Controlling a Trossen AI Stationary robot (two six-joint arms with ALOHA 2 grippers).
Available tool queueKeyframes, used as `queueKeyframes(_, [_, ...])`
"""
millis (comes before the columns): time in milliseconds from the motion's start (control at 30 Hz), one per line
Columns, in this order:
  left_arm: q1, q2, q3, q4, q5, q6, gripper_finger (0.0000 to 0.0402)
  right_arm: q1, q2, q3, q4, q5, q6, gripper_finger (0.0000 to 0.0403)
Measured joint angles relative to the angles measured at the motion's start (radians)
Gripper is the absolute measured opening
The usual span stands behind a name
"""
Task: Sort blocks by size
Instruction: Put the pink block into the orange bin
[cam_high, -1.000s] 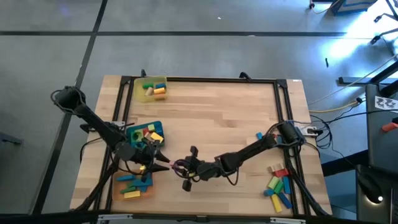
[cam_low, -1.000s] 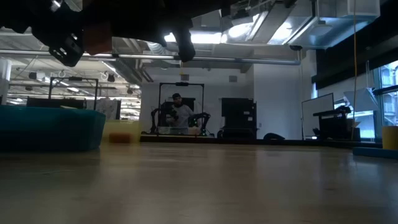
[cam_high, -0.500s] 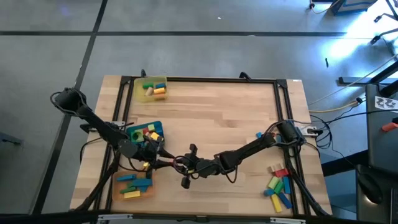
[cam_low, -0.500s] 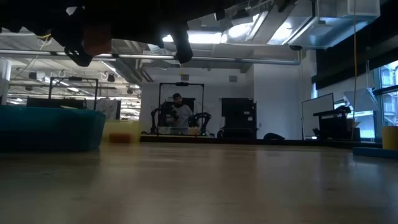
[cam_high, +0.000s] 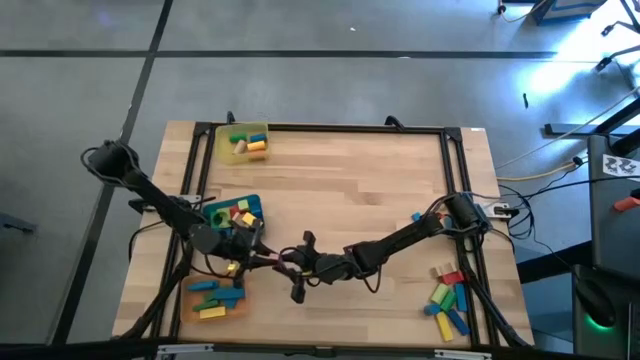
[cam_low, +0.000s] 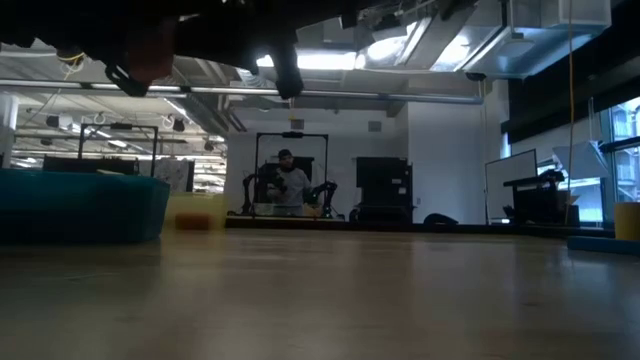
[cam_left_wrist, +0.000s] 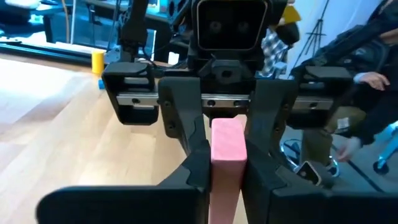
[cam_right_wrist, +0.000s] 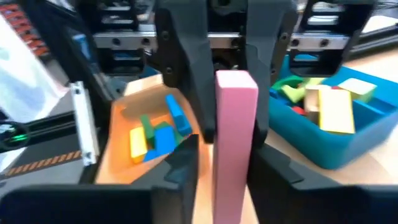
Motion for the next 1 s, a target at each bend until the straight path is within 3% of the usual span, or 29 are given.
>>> queueKeyframes(167, [-0.048,-0.104,0.028,-0.18,-0.001,-0.034,0.0039,0.001,-0.008,0.001,-0.001,-0.11,-0.027,0.019])
queueKeyframes(367, [-0.139,-0.226,0.199,-0.766,-0.005,-0.182,0.0041,0.002,-0.009,0.001,-0.018,-0.189,-0.027,0.0241])
queueKeyframes(500, [-0.208,-0.228,0.347,-1.148,0.015,-0.325,0.0042,0.002,-0.009,0.001,-0.037,-0.188,-0.027,0.0253])
queueKeyframes(600, [-0.253,-0.206,0.427,-1.325,0.071,-0.45,0.0042,0.001,-0.009,0.001,-0.035,-0.188,-0.026,0.0254])
queueKeyframes(833, [-0.354,-0.118,0.459,-1.409,0.257,-0.739,0.0043,0.001,-0.009,0.001,-0.045,-0.186,-0.026,0.0255])
queueKeyframes(1000, [-0.398,-0.02,0.459,-1.408,0.332,-0.849,0.0044,0.001,-0.009,0.001,-0.064,-0.185,-0.025,0.0255])
